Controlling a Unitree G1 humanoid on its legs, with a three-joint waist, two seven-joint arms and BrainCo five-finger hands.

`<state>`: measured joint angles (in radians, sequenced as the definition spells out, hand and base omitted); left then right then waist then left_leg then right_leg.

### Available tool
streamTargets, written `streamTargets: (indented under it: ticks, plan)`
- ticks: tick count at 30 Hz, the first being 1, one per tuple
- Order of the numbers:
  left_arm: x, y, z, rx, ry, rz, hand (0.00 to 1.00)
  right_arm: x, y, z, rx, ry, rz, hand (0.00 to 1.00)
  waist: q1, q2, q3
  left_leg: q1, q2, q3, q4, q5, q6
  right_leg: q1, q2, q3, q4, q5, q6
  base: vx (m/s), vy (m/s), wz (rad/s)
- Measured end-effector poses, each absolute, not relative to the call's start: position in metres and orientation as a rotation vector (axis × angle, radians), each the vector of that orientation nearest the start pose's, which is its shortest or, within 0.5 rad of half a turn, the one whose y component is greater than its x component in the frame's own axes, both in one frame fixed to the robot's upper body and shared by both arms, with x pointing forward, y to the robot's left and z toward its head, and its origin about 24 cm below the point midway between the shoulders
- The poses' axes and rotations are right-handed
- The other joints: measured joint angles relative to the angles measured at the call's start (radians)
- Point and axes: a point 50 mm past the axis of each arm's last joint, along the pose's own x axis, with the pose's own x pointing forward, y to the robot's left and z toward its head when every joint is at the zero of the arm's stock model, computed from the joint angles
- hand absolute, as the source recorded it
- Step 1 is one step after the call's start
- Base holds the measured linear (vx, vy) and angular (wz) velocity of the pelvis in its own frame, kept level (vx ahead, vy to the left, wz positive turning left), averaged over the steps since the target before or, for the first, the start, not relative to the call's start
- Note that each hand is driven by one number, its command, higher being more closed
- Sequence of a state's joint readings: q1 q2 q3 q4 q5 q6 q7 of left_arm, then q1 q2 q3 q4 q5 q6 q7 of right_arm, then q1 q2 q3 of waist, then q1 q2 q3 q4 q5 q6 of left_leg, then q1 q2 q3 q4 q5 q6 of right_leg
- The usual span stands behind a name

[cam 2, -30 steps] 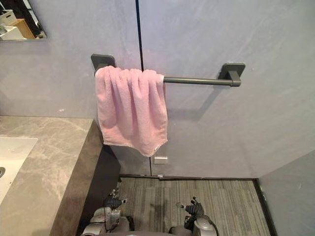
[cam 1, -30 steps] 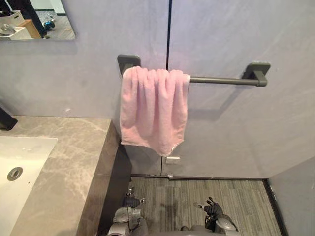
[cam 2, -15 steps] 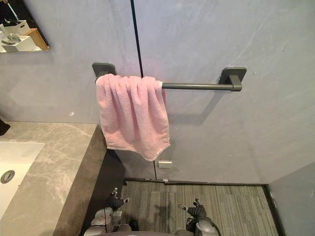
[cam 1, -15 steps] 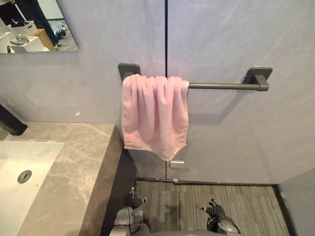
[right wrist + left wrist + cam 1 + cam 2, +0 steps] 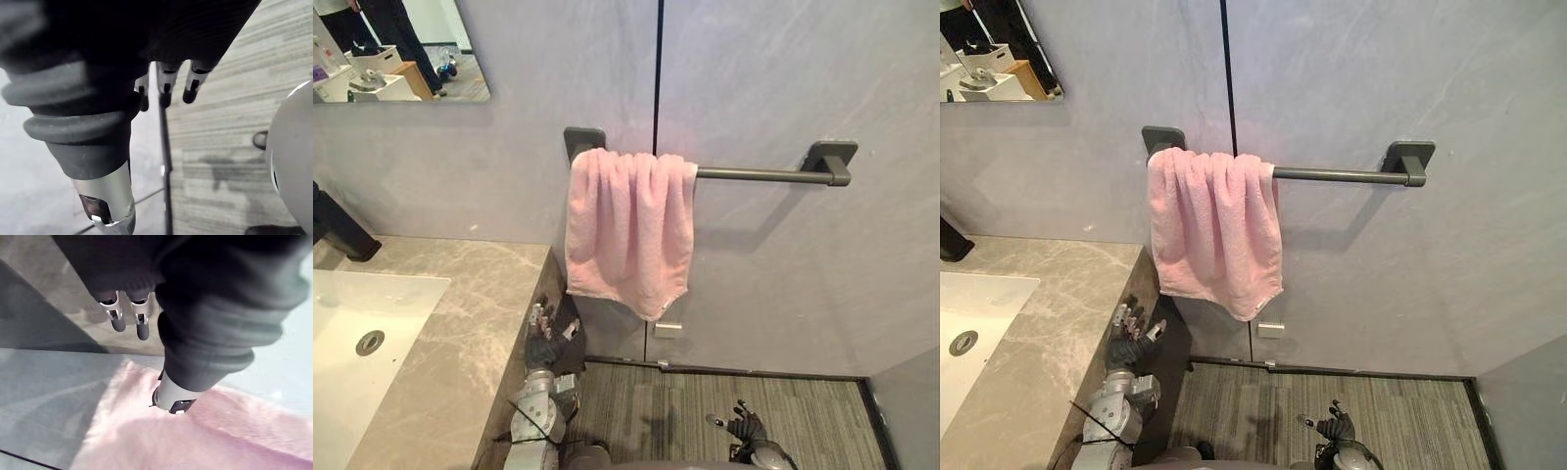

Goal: Organize washtable

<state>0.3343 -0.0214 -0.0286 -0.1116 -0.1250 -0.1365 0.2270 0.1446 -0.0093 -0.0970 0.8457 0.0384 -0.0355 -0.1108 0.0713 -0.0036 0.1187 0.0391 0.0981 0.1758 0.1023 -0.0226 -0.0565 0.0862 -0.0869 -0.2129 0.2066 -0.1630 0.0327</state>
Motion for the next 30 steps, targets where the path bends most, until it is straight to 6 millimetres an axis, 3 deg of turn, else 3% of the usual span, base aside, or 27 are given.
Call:
streamTargets:
  ticks: [5,12,16,21,30]
  plan:
    - [0.185,0.17,0.028,-0.155,-0.003,0.337,0.0,0.113,-0.178,-0.146,0.012,0.946,-0.245,0.0,0.0,-0.002,-0.011,-0.01,0.007,0.001,0.008,-0.015,-0.002,-0.005,0.0,0.003,0.003,-0.006,0.007,-0.1,-0.012,-0.01]
    - [0.188,0.164,0.037,-0.162,-0.046,0.306,0.0,0.105,-0.18,-0.148,0.007,0.965,-0.245,0.0,-0.003,-0.001,-0.054,-0.009,0.006,0.006,0.001,-0.009,-0.001,-0.009,0.001,0.01,-0.002,-0.003,0.003,0.0,0.0,-0.01]
    - [0.202,0.157,0.048,-0.153,-0.102,0.245,0.0,0.105,-0.181,-0.148,0.002,0.966,-0.243,0.0,-0.003,0.0,-0.062,-0.009,0.005,0.018,-0.004,-0.008,0.0,-0.019,0.004,0.023,-0.003,-0.001,0.002,0.01,-0.004,-0.08]
    - [0.218,0.159,0.034,-0.1,-0.049,0.224,0.0,0.107,-0.182,-0.148,-0.001,0.964,-0.24,0.0,-0.029,0.007,-0.081,0.014,0.0,0.024,-0.063,0.019,-0.005,-0.018,0.019,0.028,-0.045,0.02,-0.004,0.05,-0.012,-0.06]
    - [0.228,0.167,0.011,0.015,0.063,0.231,0.0,0.109,-0.184,-0.148,-0.003,0.964,-0.244,0.0,-0.036,0.011,-0.083,0.043,-0.004,0.025,-0.121,0.03,-0.002,-0.002,0.036,0.049,-0.094,0.043,-0.012,0.04,-0.012,-0.06]
